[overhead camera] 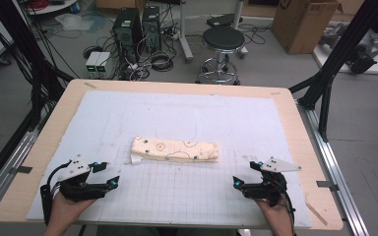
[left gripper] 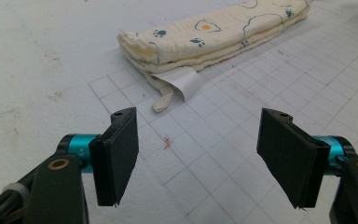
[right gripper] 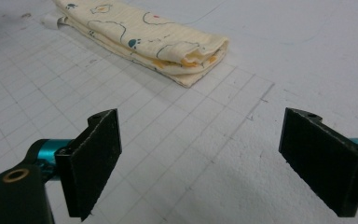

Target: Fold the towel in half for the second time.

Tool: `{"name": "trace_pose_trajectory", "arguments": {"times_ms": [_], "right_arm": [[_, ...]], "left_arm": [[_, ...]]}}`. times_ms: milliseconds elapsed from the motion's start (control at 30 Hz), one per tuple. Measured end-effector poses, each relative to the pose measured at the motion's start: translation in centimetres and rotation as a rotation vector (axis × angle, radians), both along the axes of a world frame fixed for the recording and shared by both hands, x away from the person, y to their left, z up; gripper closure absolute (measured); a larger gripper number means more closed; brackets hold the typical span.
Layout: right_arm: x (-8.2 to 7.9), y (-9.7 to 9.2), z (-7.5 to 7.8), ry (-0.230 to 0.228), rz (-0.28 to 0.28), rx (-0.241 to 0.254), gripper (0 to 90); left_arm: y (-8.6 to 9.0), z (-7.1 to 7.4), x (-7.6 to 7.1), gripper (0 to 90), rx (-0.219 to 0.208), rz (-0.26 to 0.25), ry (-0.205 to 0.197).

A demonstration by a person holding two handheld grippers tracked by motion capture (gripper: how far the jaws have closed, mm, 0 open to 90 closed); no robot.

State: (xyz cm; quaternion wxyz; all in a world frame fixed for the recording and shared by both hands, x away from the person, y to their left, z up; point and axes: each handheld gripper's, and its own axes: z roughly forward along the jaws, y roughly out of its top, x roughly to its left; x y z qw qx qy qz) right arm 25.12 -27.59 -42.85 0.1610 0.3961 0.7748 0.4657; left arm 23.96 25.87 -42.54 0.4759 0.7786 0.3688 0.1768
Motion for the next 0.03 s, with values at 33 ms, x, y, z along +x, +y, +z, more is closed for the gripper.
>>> {"name": "trace_pose_trajectory", "arguments": {"times_ms": [33], "right_arm": [[-0.06, 0.08, 0.01, 0.010, -0.002, 0.001, 12.5]], "left_arm": [[-0.05, -0.04, 0.02, 29.6, -0.005, 0.004, -0.002]]}}
